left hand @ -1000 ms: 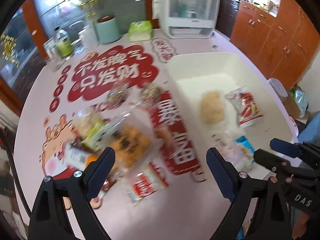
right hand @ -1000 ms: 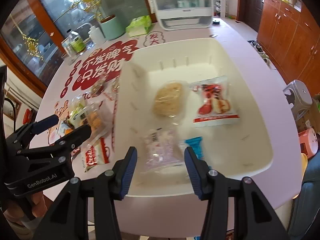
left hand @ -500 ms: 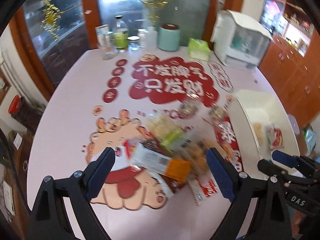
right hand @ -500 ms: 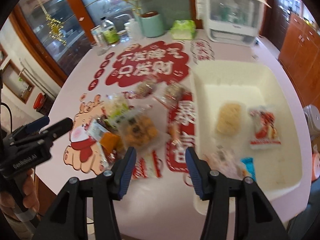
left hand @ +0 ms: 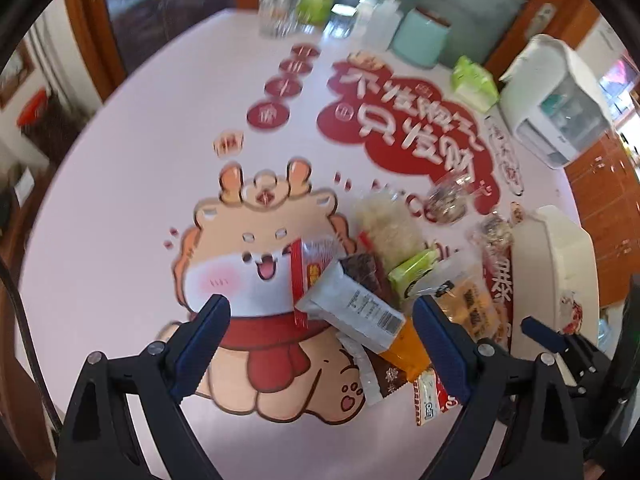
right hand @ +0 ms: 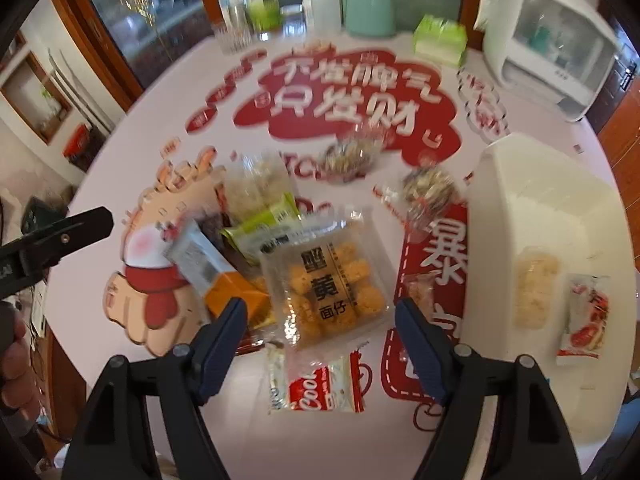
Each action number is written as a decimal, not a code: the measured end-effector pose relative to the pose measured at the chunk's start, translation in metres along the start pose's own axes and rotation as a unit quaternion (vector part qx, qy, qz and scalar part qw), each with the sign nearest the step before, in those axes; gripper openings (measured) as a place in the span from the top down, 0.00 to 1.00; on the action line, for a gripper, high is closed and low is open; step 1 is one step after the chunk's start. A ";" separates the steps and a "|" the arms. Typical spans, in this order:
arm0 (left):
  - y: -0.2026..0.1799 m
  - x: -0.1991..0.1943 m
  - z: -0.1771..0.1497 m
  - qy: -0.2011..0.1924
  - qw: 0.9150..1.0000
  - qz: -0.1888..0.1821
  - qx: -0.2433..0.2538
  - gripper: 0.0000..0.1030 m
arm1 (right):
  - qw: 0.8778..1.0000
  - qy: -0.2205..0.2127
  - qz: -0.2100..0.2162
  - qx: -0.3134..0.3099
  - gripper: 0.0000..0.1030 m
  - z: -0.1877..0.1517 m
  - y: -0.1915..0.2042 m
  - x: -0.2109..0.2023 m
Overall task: Organize snacks
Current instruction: 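Grasp the grey-and-orange bar with left tool while right tool grasps yellow-labelled pastry pack, then carry both snacks to the white tray and release them inside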
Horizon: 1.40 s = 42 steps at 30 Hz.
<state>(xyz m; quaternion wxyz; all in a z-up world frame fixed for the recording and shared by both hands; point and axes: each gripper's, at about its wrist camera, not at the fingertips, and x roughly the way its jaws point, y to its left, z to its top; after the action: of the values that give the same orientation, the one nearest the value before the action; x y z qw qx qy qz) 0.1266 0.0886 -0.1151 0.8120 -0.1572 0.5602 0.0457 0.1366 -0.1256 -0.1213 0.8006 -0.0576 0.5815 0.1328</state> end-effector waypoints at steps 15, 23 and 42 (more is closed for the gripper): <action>-0.014 0.100 -0.009 0.100 0.989 0.031 -0.100 0.11 | 0.997 0.064 0.023 -0.020 0.11 0.020 -0.005 0.066; -0.019 0.111 -0.016 0.103 0.988 0.036 -0.111 0.19 | 0.995 0.090 0.040 -0.020 0.16 0.020 -0.006 0.083; -0.043 0.067 -0.018 0.027 0.998 -0.056 0.025 0.85 | 0.998 0.040 0.037 0.002 0.35 -0.002 -0.021 0.048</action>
<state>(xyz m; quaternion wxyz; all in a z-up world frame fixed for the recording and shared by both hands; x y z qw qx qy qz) 0.1457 0.0353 -0.1736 0.8016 -0.1694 0.5731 -0.0179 0.1542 -0.1392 -0.1691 0.7711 -0.0398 0.6152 0.1594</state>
